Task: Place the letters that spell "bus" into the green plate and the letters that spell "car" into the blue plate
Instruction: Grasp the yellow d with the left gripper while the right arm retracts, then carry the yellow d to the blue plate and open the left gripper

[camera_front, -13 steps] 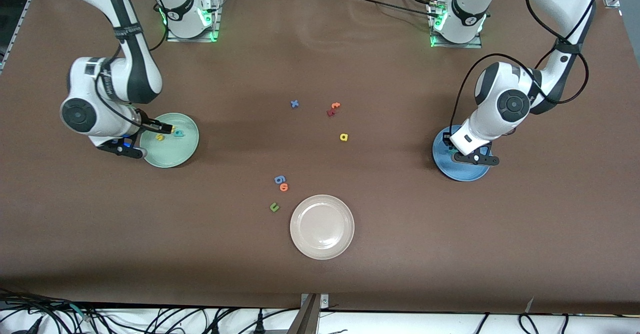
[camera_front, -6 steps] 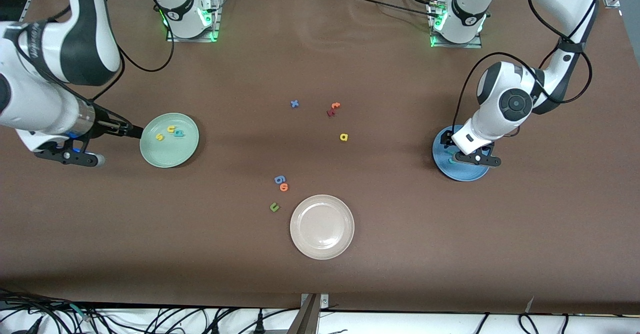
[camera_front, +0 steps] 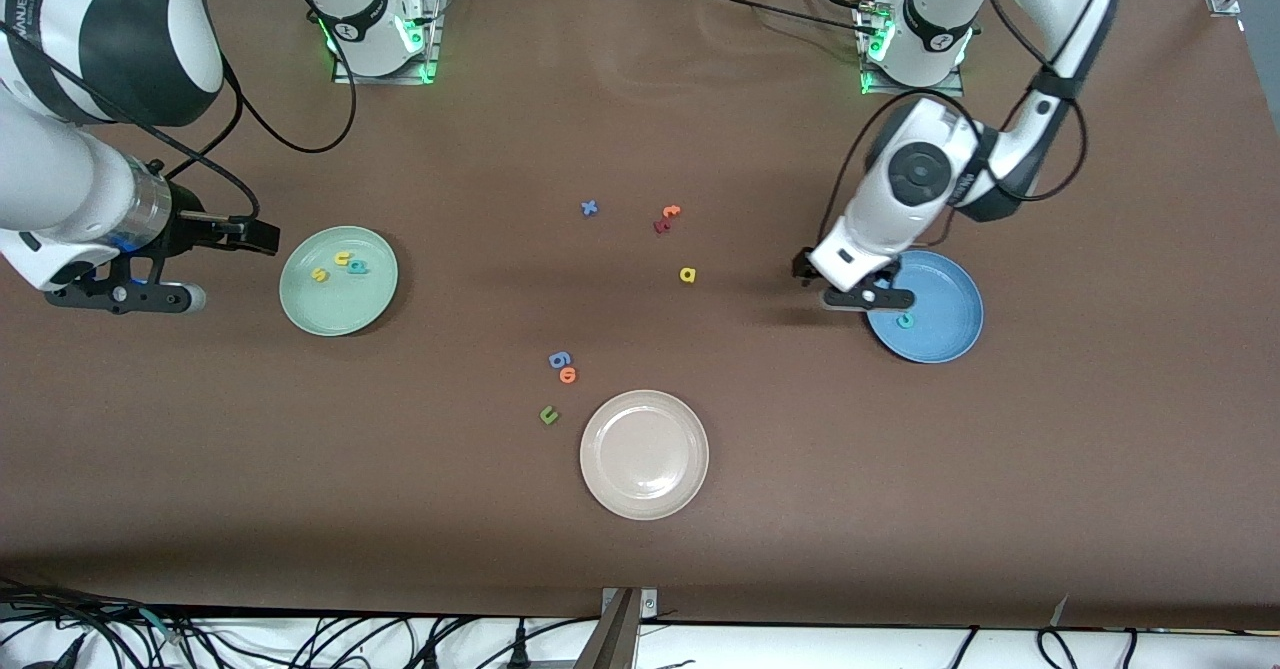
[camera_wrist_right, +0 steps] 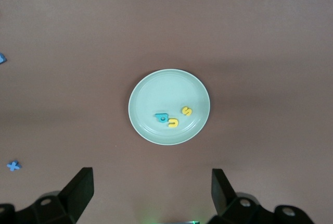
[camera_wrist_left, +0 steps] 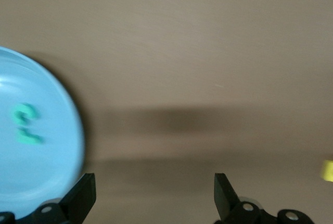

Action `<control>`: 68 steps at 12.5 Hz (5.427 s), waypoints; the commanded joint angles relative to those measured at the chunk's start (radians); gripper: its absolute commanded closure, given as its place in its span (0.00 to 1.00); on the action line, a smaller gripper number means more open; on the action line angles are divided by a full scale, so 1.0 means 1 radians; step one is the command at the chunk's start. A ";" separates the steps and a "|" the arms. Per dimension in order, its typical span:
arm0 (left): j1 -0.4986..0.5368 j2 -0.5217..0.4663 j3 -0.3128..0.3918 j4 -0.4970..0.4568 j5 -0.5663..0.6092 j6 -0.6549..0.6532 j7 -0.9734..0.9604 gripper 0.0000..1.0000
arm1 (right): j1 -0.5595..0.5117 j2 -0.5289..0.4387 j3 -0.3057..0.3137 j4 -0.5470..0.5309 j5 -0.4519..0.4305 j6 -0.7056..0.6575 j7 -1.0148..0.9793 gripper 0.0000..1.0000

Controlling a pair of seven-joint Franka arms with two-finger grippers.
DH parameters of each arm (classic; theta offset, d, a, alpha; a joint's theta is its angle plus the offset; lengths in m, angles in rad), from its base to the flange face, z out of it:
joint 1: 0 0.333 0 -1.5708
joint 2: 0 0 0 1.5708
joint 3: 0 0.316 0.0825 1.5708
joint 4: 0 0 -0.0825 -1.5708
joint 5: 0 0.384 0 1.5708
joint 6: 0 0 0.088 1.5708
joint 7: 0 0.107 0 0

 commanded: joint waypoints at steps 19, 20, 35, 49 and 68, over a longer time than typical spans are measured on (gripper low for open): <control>-0.377 0.376 0.098 0.408 0.023 -0.044 -0.336 0.22 | -0.444 -0.091 0.398 -0.141 -0.070 0.189 -0.107 0.00; -0.377 0.377 0.098 0.406 0.023 -0.044 -0.337 0.22 | -0.442 -0.090 0.398 -0.141 -0.067 0.191 -0.104 0.01; -0.384 0.388 0.098 0.405 0.023 -0.053 -0.352 0.74 | -0.414 -0.076 0.403 -0.077 -0.062 0.143 0.013 0.00; -0.167 0.270 0.090 0.422 0.006 -0.330 -0.149 0.81 | -0.414 -0.077 0.404 -0.077 -0.061 0.143 0.014 0.00; 0.238 0.042 0.091 -0.009 0.025 -0.030 0.543 0.82 | -0.414 -0.077 0.404 -0.078 -0.061 0.140 0.014 0.00</control>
